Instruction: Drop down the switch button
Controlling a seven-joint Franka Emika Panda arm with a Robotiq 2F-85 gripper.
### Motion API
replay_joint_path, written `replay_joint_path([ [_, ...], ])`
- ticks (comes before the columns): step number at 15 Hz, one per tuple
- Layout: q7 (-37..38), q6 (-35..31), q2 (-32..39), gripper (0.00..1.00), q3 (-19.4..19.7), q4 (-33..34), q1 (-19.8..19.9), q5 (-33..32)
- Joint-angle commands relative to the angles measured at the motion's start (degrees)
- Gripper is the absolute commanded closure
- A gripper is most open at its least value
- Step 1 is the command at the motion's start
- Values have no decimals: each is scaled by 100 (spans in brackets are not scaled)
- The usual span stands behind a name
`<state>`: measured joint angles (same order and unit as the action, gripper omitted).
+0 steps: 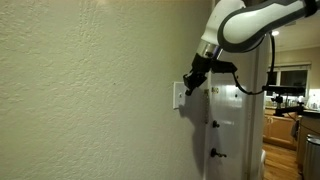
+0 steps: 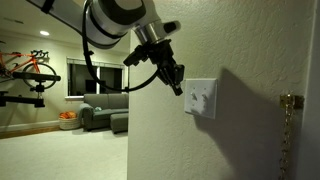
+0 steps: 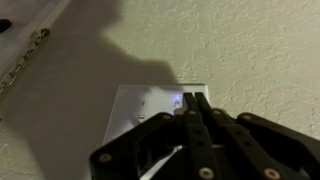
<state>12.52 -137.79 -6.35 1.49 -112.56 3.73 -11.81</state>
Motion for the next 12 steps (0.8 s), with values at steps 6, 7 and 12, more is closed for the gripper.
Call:
replay_joint_path([
  [6,92,-174,172,93,43,242,74,-81],
  [7,76,-189,224,93,55,302,71,-64],
  [12,72,-163,513,93,116,664,55,-41],
])
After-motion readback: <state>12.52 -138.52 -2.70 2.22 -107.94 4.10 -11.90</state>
